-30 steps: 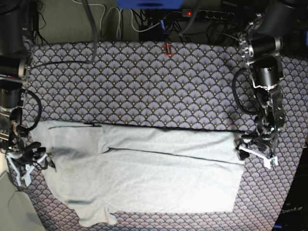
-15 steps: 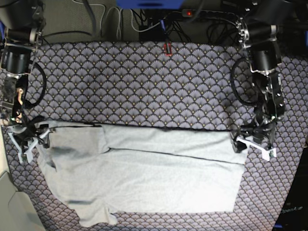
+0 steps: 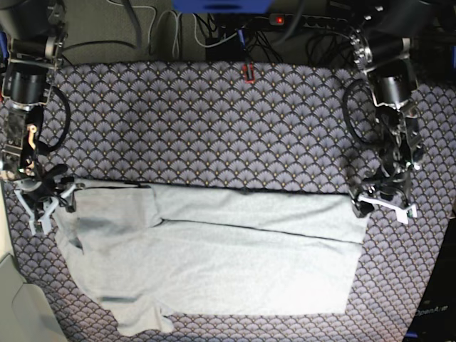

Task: Fold the T-shirt properly
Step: 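Regrasp the folded edge of the shirt with both grippers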

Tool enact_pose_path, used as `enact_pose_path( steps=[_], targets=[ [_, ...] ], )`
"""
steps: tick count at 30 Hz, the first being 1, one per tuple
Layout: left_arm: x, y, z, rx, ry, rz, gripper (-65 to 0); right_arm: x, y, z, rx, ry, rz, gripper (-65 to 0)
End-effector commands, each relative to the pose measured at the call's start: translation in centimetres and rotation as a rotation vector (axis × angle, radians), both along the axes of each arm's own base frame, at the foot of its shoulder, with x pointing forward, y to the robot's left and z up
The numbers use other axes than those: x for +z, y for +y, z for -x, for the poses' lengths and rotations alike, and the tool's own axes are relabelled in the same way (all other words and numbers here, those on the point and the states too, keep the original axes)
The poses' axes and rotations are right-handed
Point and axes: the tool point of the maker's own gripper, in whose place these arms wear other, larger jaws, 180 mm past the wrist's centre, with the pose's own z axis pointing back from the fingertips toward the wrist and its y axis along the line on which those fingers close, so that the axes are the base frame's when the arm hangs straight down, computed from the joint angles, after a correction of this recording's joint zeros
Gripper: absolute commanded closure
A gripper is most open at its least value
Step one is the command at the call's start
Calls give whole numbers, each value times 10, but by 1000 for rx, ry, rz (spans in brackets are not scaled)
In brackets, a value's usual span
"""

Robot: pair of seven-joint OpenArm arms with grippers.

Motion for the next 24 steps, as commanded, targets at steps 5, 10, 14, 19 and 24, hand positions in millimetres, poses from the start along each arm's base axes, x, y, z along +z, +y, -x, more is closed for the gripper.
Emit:
enact_pose_path(
  steps=[5, 10, 14, 19, 24],
  targets=[
    [-8, 2, -1, 18, 5, 16, -501, 22, -7, -12, -2, -65, 11, -344],
    [-16, -10, -5, 16, 19, 56, -501, 22, -8, -12, -1, -64, 13, -344],
    [-19, -21, -5, 4, 21, 75, -498, 23, -8, -12, -1, -64, 15, -344],
    [-20, -26, -6, -3, 23, 83, -327, 23, -9, -12, -1, -64, 16, -344],
    [-20, -24, -5, 4, 26, 82, -51, 27, -19, -11, -16, -69, 27, -344]
  ],
)
